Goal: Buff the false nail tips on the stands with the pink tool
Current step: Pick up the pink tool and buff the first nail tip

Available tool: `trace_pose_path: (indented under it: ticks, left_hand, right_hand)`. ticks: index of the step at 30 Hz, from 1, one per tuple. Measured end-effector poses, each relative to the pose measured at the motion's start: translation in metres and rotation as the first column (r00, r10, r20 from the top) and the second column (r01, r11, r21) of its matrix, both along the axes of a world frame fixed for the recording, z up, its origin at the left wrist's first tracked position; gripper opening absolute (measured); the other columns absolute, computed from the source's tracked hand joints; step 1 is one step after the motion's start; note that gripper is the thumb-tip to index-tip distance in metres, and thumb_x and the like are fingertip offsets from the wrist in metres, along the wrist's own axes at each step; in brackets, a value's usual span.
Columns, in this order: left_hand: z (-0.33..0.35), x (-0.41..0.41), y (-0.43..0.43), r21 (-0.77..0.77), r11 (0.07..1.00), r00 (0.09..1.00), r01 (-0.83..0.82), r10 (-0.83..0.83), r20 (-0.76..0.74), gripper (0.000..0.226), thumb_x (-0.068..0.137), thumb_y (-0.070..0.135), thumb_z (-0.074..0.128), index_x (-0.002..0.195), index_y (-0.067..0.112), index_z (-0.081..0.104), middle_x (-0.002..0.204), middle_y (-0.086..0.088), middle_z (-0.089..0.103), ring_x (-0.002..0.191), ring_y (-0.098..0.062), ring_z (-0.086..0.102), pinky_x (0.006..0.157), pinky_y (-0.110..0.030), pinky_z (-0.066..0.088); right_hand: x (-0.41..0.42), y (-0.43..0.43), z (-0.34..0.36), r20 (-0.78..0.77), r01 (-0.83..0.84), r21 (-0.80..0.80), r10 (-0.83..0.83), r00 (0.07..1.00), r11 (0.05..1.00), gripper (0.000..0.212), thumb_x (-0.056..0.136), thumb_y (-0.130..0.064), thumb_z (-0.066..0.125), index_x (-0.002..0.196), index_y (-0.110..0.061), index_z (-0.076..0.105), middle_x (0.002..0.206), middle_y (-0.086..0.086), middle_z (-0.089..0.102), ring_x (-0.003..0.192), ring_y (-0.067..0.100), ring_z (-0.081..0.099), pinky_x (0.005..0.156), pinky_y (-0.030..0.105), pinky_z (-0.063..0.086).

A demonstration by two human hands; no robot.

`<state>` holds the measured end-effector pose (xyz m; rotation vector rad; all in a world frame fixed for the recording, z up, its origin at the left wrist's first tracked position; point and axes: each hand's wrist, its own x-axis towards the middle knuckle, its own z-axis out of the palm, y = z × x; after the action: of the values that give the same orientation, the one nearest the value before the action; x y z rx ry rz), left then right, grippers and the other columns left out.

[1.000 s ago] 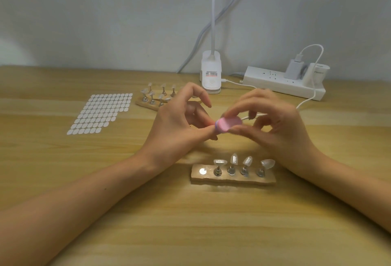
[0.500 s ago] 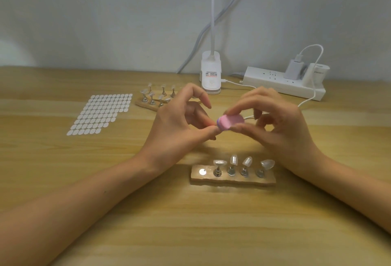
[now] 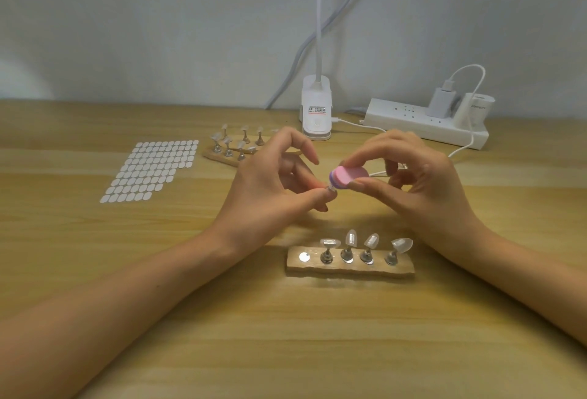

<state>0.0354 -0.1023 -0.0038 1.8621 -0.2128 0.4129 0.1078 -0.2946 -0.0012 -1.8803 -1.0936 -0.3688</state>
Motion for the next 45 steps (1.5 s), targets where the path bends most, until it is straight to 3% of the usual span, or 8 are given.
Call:
trace_pose_path:
  ticks: [8, 14, 18, 29, 33, 37, 41, 45]
  left_hand:
    - [0.0001, -0.0006, -0.0005, 0.013, 1.0, 1.0, 0.004, -0.004, 0.016, 0.037, 0.078, 0.013, 0.085, 0.095, 0.02, 0.052, 0.069, -0.001, 0.074, 0.067, -0.012, 0.075, 0.057, -0.004, 0.042]
    - [-0.0001, -0.0009, 0.0008, 0.062, 0.998, 0.999, -0.019, 0.016, 0.048, 0.039, 0.077, 0.01, 0.085, 0.094, 0.024, 0.052, 0.072, 0.002, 0.075, 0.068, -0.01, 0.074, 0.057, -0.006, 0.041]
    - [0.0008, -0.002, 0.0014, 0.102, 0.994, 0.996, -0.035, 0.026, 0.088, 0.038, 0.076, 0.021, 0.086, 0.095, 0.025, 0.053, 0.072, 0.004, 0.074, 0.069, -0.007, 0.073, 0.057, -0.006, 0.041]
    - [-0.0007, -0.0021, 0.0, 0.171, 0.983, 0.99, -0.072, 0.049, 0.134, 0.037, 0.077, 0.008, 0.084, 0.097, 0.019, 0.055, 0.073, 0.008, 0.073, 0.072, -0.005, 0.071, 0.061, -0.005, 0.041]
    - [-0.0005, -0.0023, -0.0001, 0.183, 0.98, 0.988, -0.074, 0.047, 0.15, 0.036, 0.078, 0.022, 0.085, 0.099, 0.018, 0.055, 0.07, 0.006, 0.071, 0.07, -0.006, 0.07, 0.06, -0.006, 0.04]
    - [-0.0015, -0.0014, 0.0001, 0.187, 0.98, 0.99, -0.071, 0.046, 0.136, 0.038, 0.077, 0.007, 0.084, 0.098, 0.017, 0.055, 0.072, 0.008, 0.073, 0.072, -0.005, 0.071, 0.062, -0.004, 0.041]
    - [-0.001, -0.0016, 0.0006, 0.189, 0.979, 0.988, -0.072, 0.044, 0.148, 0.036, 0.078, 0.02, 0.085, 0.099, 0.017, 0.056, 0.07, 0.006, 0.072, 0.069, -0.005, 0.069, 0.06, -0.005, 0.041]
    - [-0.002, -0.0011, 0.0006, 0.179, 0.982, 0.992, -0.061, 0.039, 0.12, 0.038, 0.077, 0.007, 0.084, 0.099, 0.018, 0.055, 0.074, 0.006, 0.074, 0.072, -0.005, 0.071, 0.062, -0.005, 0.041]
  right_hand:
    - [-0.0015, 0.0004, 0.0008, -0.004, -0.019, 0.008, 0.019, 1.0, 1.0, 0.017, 0.083, -0.038, 0.07, 0.096, -0.027, 0.073, 0.096, -0.011, 0.067, 0.082, 0.017, 0.05, 0.057, 0.026, 0.041]
    - [0.0017, -0.0026, 0.0, -0.039, 0.025, 0.006, -0.024, 0.999, 1.0, 0.015, 0.085, -0.036, 0.07, 0.096, -0.026, 0.073, 0.093, -0.021, 0.064, 0.081, 0.009, 0.049, 0.06, 0.017, 0.036]
    - [-0.0018, 0.0008, -0.0012, 0.048, -0.052, -0.064, 0.055, 0.997, 0.997, 0.019, 0.086, -0.035, 0.071, 0.1, -0.022, 0.074, 0.098, -0.018, 0.062, 0.089, 0.012, 0.053, 0.063, 0.018, 0.04]
    - [0.0005, -0.0009, 0.0005, 0.013, 0.038, -0.021, -0.038, 0.999, 0.999, 0.018, 0.085, -0.037, 0.07, 0.096, -0.023, 0.075, 0.094, -0.019, 0.063, 0.084, 0.004, 0.051, 0.064, 0.014, 0.036]
    - [-0.0021, 0.0027, -0.0019, 0.045, -0.038, -0.068, 0.041, 0.998, 0.997, 0.019, 0.085, -0.035, 0.073, 0.099, -0.022, 0.076, 0.097, -0.015, 0.063, 0.087, 0.011, 0.052, 0.065, 0.014, 0.037]
    - [0.003, -0.0022, -0.0002, -0.008, 0.033, -0.021, -0.033, 0.999, 0.999, 0.02, 0.084, -0.036, 0.072, 0.097, -0.021, 0.076, 0.093, -0.014, 0.065, 0.083, 0.008, 0.05, 0.061, 0.014, 0.035]
    - [-0.0009, 0.0015, -0.0022, 0.031, -0.044, -0.054, 0.046, 0.998, 0.998, 0.021, 0.083, -0.036, 0.072, 0.098, -0.023, 0.076, 0.096, -0.011, 0.065, 0.085, 0.013, 0.052, 0.062, 0.014, 0.038]
    - [0.0031, -0.0024, -0.0003, -0.023, 0.024, -0.003, -0.024, 0.999, 1.0, 0.022, 0.083, -0.037, 0.072, 0.097, -0.02, 0.076, 0.093, -0.013, 0.066, 0.081, 0.009, 0.052, 0.06, 0.016, 0.037]
